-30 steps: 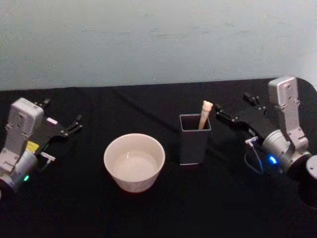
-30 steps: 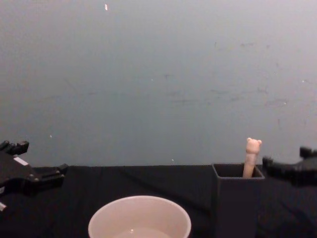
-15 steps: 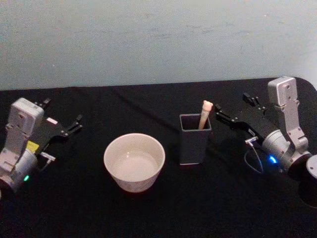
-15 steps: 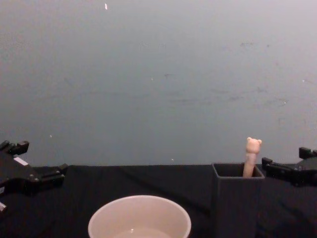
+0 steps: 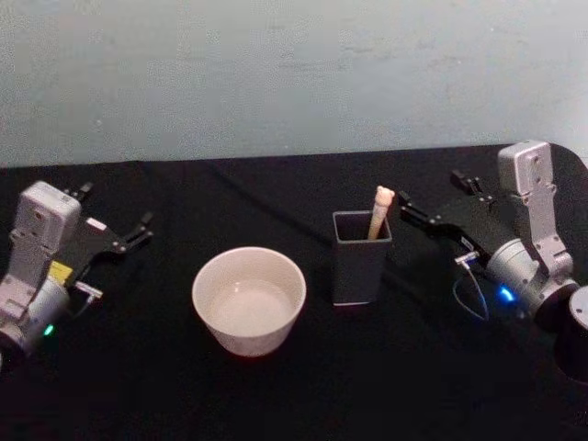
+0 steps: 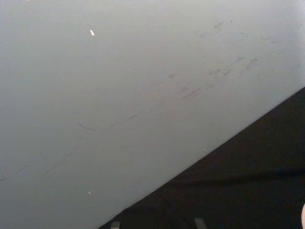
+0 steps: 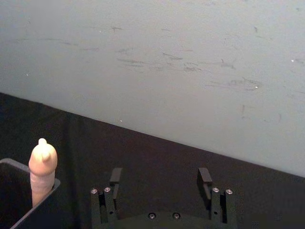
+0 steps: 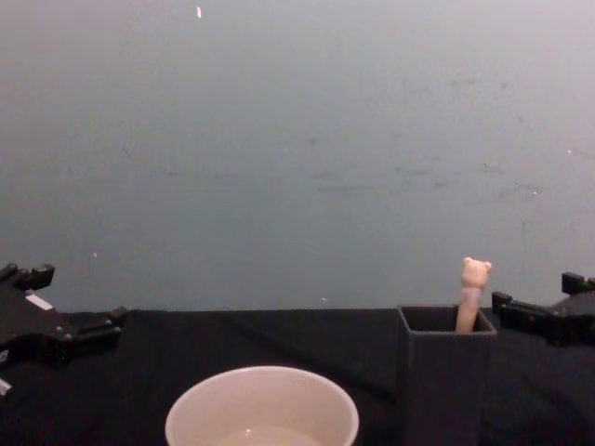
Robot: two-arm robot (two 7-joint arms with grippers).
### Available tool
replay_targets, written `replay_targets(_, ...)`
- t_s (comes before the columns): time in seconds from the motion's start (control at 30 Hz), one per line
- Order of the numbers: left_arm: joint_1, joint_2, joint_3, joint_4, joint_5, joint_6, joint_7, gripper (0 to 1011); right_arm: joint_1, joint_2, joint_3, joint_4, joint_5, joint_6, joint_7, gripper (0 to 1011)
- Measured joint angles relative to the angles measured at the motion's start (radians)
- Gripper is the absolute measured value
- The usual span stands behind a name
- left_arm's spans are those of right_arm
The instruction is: Pick up the stirring spoon with one hand, stir inside the cup, then place it back in its original position.
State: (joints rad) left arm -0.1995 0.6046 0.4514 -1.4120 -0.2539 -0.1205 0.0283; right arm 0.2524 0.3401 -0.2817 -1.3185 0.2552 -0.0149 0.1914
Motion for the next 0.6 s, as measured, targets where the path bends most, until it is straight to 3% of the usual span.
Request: replay_targets(0.6, 0.000, 0.000, 0.000, 0.000, 0.000, 0.000, 0.000, 1001, 0.000, 0.001, 0.000, -0.002, 0.001, -0.001, 0.000, 1000)
